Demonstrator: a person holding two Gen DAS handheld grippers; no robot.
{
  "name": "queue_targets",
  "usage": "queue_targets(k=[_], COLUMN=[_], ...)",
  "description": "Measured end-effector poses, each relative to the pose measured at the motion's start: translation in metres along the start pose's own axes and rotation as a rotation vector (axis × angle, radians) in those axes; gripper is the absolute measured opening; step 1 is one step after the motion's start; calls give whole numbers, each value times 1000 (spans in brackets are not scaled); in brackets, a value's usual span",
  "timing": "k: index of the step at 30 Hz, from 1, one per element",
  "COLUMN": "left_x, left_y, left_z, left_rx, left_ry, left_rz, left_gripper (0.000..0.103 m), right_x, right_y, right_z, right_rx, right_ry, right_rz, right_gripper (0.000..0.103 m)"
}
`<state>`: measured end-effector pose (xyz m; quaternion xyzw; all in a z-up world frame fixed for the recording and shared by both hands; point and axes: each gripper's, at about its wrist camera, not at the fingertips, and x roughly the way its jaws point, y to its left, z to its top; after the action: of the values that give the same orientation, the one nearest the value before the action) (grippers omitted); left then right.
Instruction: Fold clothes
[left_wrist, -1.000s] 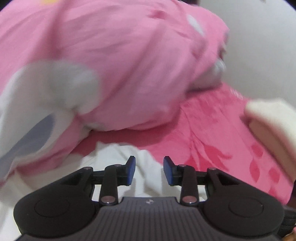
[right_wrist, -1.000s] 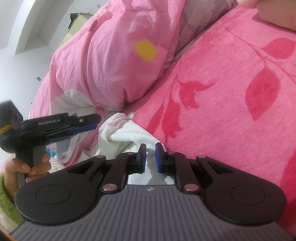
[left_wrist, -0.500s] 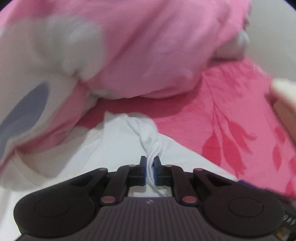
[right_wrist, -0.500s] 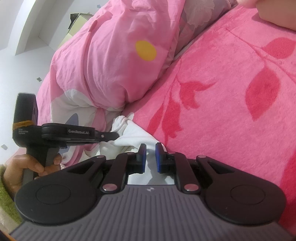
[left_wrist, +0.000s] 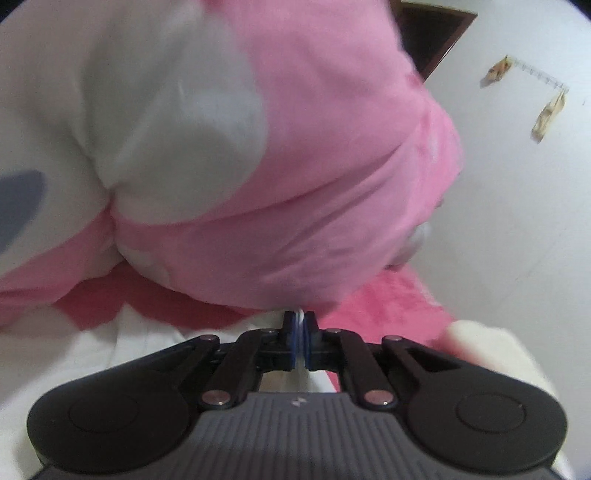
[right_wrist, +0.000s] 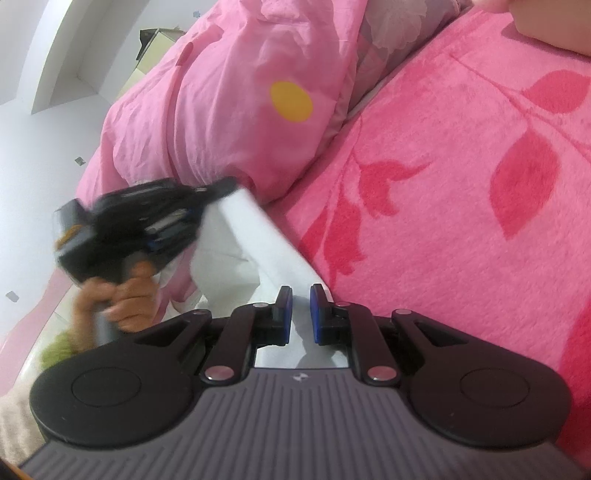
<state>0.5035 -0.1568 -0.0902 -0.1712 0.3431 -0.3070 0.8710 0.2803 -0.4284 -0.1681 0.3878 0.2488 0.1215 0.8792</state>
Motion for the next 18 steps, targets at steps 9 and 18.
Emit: queue_targets(k=[9,18], left_x=[-39,-262], left_y=[-17,-32], left_z=[6,14], left_rx=[53,86], left_ry=[-36,-136], left_rz=[48,206], left_gripper=[56,59], right_x=[-1,-1], right_y=[-3,-7], right_z=[0,0], right_rx=[17,44], right_ry=[-1,-9], right_rz=[13,32], right_gripper=[8,9])
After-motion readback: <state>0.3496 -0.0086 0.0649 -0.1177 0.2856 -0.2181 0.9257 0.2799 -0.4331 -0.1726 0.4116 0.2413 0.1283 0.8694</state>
